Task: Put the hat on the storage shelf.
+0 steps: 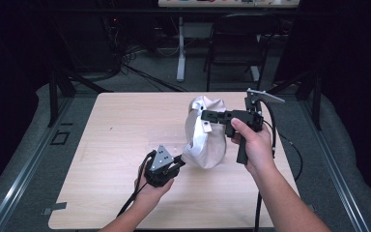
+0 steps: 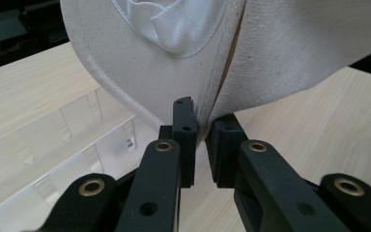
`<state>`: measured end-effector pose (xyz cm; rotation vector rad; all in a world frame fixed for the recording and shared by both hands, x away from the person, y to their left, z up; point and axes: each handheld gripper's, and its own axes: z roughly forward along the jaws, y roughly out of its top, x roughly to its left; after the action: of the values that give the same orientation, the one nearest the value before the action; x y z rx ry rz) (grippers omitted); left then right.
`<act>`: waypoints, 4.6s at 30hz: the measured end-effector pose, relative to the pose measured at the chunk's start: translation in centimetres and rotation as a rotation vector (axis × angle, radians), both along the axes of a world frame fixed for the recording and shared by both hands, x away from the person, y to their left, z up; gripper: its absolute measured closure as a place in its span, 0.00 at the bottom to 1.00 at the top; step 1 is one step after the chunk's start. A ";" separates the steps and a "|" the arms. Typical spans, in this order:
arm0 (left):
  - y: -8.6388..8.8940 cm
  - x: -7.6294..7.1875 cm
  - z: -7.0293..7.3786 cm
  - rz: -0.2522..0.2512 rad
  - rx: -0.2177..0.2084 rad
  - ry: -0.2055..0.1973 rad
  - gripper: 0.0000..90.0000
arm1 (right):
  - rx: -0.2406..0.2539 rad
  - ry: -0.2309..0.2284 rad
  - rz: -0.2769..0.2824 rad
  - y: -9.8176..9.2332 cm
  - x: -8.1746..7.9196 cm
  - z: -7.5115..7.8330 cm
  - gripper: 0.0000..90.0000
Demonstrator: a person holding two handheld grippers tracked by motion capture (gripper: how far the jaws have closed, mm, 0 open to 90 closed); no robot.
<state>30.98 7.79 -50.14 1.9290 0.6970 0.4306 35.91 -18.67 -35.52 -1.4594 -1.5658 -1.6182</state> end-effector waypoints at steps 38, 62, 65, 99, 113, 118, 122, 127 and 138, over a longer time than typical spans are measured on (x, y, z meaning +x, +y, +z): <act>1.2 5.0 -1.5 -0.016 -0.014 0.025 0.94 | -0.031 0.055 -0.014 1.2 2.9 -3.7 0.91; 1.8 4.8 -3.1 0.019 -0.029 0.070 0.95 | -0.033 0.085 -0.008 1.2 3.1 -5.1 0.91; 1.8 4.7 -3.2 0.019 -0.017 0.074 0.95 | -0.034 0.088 -0.011 1.3 3.2 -5.3 0.91; 2.0 4.6 -4.6 0.060 -0.023 0.165 0.92 | -0.127 0.094 -0.077 0.9 3.9 -7.0 0.91; 4.2 3.0 -3.4 0.074 -0.039 0.162 0.67 | -0.155 0.075 -0.100 0.1 3.4 -6.8 0.91; 5.7 2.2 -3.0 0.078 -0.017 0.145 0.65 | -0.171 0.067 -0.101 0.0 3.1 -6.6 0.90; 7.0 1.5 -3.1 0.085 0.004 0.147 0.64 | -0.185 0.053 -0.105 0.0 2.8 -6.4 0.87; 8.7 0.8 -3.4 0.092 0.044 0.145 0.63 | -0.183 0.037 -0.110 -0.3 2.4 -6.0 0.84; 12.4 1.2 -4.2 0.179 0.015 0.170 0.60 | -0.193 0.001 -0.115 -1.0 1.5 -5.3 0.78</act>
<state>32.23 20.22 -54.32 1.9403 0.9848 0.3852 37.41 -19.66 -40.86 -1.6774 -1.7058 -1.5634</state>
